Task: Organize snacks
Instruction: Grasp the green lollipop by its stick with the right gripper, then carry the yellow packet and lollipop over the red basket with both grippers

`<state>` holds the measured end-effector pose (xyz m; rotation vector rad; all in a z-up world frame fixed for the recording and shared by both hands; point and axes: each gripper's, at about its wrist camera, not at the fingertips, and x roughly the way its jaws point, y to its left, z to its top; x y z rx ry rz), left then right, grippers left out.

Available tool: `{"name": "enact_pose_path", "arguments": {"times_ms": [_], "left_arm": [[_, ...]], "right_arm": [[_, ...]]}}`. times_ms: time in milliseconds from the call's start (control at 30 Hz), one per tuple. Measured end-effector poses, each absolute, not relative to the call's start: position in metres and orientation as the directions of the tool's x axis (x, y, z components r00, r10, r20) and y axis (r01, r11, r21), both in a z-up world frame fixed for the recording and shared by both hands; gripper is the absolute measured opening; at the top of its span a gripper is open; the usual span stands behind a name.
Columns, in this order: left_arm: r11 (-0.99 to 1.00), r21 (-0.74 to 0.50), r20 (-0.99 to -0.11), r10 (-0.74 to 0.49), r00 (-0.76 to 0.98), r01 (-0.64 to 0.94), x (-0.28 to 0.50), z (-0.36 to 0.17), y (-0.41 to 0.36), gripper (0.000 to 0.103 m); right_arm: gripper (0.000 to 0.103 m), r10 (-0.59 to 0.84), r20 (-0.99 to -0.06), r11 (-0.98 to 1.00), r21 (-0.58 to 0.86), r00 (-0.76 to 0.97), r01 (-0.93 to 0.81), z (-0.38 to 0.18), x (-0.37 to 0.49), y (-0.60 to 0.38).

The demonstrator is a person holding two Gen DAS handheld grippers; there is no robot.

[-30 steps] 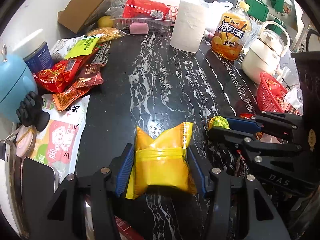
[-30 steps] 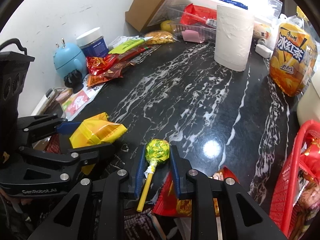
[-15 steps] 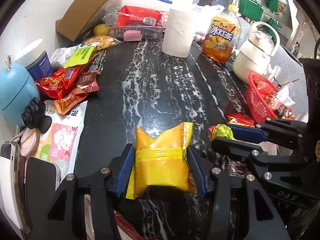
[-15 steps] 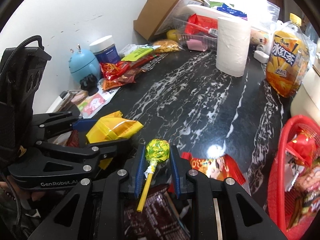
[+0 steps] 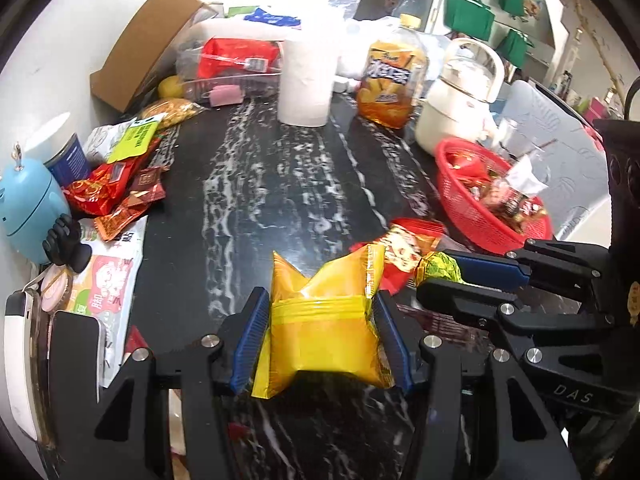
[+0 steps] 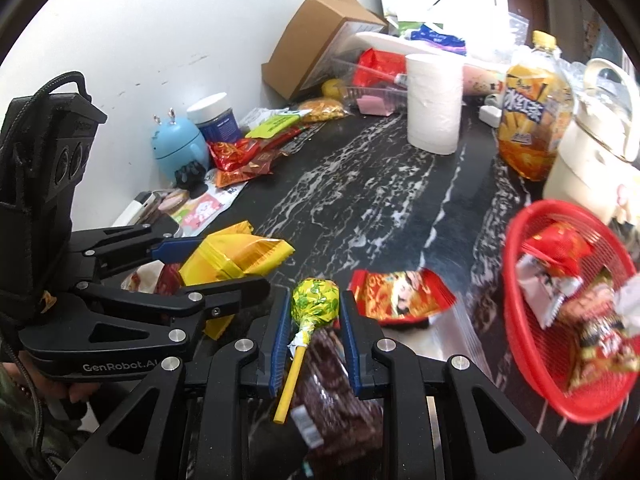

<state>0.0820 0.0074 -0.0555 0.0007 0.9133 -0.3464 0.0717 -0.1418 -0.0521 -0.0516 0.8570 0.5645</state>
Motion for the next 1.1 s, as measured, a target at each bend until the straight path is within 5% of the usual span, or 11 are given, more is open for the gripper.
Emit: {"name": "enact_pose_path", "arguments": {"times_ms": [1100], "left_arm": [[0.806,-0.146,-0.739,-0.474,0.479,0.574,0.052,-0.03,-0.109,0.053]], "right_arm": [[0.024,0.266,-0.692,0.963,0.158,0.671,-0.219,-0.038,-0.005,-0.256]]}}
